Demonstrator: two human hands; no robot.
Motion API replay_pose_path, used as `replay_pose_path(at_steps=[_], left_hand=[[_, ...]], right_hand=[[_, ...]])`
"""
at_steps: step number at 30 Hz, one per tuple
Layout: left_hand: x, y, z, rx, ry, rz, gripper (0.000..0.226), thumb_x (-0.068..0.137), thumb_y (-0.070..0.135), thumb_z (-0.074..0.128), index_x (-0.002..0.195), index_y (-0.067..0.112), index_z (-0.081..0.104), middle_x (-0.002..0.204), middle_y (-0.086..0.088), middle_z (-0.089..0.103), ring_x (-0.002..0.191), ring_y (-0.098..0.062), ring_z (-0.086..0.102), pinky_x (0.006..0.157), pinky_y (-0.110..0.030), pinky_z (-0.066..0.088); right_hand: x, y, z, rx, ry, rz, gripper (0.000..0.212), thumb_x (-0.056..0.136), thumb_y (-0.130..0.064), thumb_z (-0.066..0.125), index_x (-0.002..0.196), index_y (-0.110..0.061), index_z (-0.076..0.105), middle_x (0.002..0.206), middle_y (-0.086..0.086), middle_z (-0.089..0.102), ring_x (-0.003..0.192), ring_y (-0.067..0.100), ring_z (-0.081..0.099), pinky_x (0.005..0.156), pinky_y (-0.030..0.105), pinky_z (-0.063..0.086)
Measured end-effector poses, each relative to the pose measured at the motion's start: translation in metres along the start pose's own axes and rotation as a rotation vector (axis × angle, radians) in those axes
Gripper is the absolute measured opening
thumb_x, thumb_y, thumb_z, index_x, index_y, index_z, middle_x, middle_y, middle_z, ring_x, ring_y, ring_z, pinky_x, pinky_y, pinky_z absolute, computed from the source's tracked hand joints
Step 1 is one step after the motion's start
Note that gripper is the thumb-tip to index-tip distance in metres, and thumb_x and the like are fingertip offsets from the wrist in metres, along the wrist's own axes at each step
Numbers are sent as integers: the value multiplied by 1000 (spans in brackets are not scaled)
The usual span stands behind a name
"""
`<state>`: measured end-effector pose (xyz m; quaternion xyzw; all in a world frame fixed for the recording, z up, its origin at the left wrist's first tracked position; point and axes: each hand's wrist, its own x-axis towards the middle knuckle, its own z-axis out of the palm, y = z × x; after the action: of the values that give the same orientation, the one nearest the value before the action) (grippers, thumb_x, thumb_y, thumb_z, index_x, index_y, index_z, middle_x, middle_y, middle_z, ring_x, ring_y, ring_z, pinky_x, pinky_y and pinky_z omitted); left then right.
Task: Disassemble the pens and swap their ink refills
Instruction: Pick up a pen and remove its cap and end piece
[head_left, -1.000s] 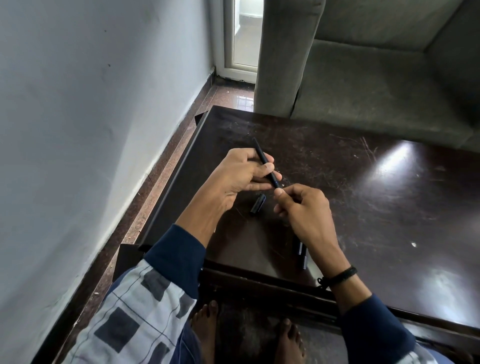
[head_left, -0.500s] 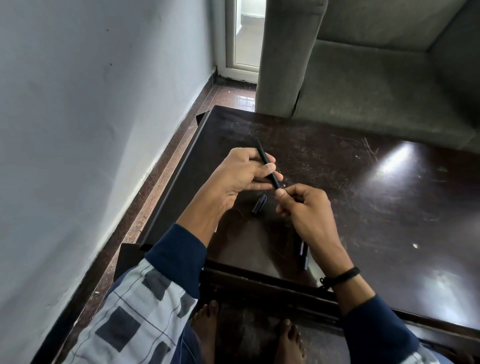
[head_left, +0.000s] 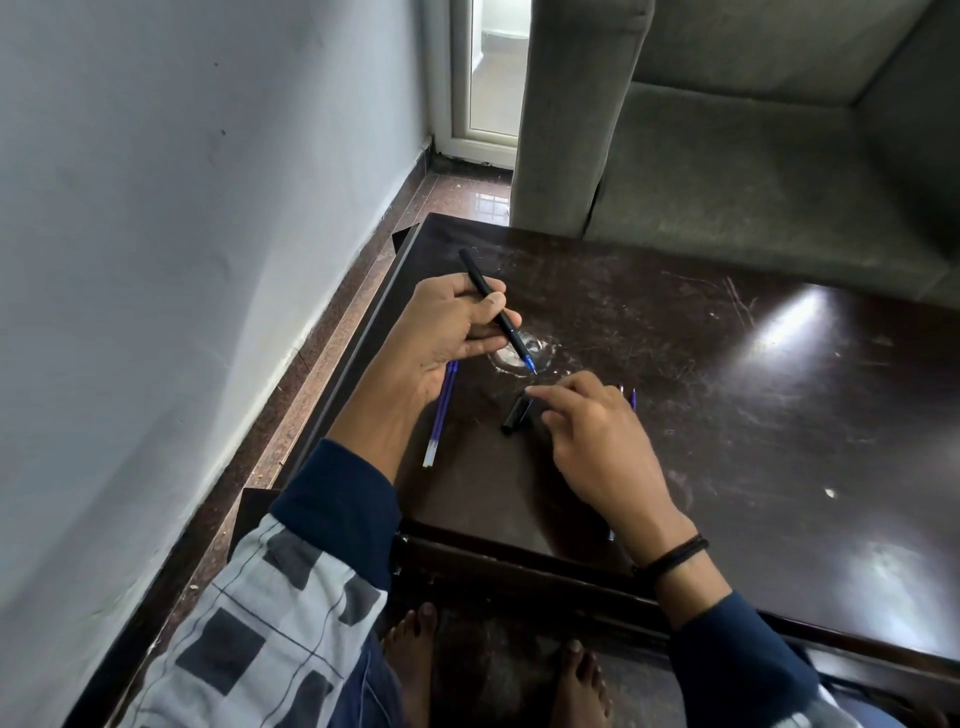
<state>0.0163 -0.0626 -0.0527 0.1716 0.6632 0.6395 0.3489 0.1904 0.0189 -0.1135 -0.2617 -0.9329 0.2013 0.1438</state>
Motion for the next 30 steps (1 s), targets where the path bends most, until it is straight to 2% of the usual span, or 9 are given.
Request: replay_pose_path(at_steps=[3,5,9,11,14,16,18,21,30], left_hand=[[0,0,0,1,2,-3,13,103,4,57,110,9,67,86,-8,78,82,-15,78,74,-29,64],[-1,0,0,-2,2,-5,14,103,4,57,113,8,66,88,-10,78,83,-16,78,74,-29,64],[-1,0,1,-4,2,-8,15,103,4,57,114,6,66,89,-11,77,81,-17,78,72,-28,64],[-1,1,1,-8,1,-8,14,103,4,57,114,7,66,88,-11,77,81,-16,77,71,-27,64],[-1,1,0,-8,8,-7,16,103,3,56,116,5,66,90,-12,77,81,-16,77,71,-27,64],[-1,0,0,-4,12,-5,16,103,3,57,117,5,66,91,-13,77,82,-17,78,72,-28,64],[-1,0,1,3,7,-8,17,103,4,57,117,5,66,92,-13,77,82,-17,78,72,-28,64],[-1,-1,3,15,-7,-11,18,104,4,56,118,5,66,93,-13,77,81,-17,78,72,-29,64],[-3,-3,8,28,-35,-13,15,103,3,56,116,6,66,90,-11,77,75,-12,77,70,-27,64]], right_hand=[[-1,-1,7,-156,-118,-56,46,101,-12,59,143,-33,62,140,-2,53,113,30,52,93,48,51],[-2,-1,8,-199,-110,-66,45,100,-14,61,140,-34,63,143,-1,51,115,30,51,90,48,52],[-2,2,7,-238,-45,-88,21,92,-14,73,109,-25,75,125,0,59,104,27,56,77,38,45],[-2,1,4,-234,-54,-71,16,91,-15,74,104,-24,75,115,-3,61,99,25,56,77,34,41],[2,-3,-4,21,-30,95,15,93,-17,72,106,-24,73,106,-6,66,97,20,61,80,36,48],[6,-5,-13,247,-24,263,13,95,-22,71,107,-28,71,98,-14,70,91,10,64,81,32,49],[7,-5,-19,355,-13,334,11,96,-26,72,104,-33,70,91,-18,69,84,0,63,78,27,48],[6,-8,-20,382,-3,345,10,96,-27,72,103,-34,69,88,-19,68,81,-3,62,75,23,46],[6,-10,-20,390,-5,361,10,94,-29,74,100,-37,69,86,-18,69,81,-1,63,76,26,50]])
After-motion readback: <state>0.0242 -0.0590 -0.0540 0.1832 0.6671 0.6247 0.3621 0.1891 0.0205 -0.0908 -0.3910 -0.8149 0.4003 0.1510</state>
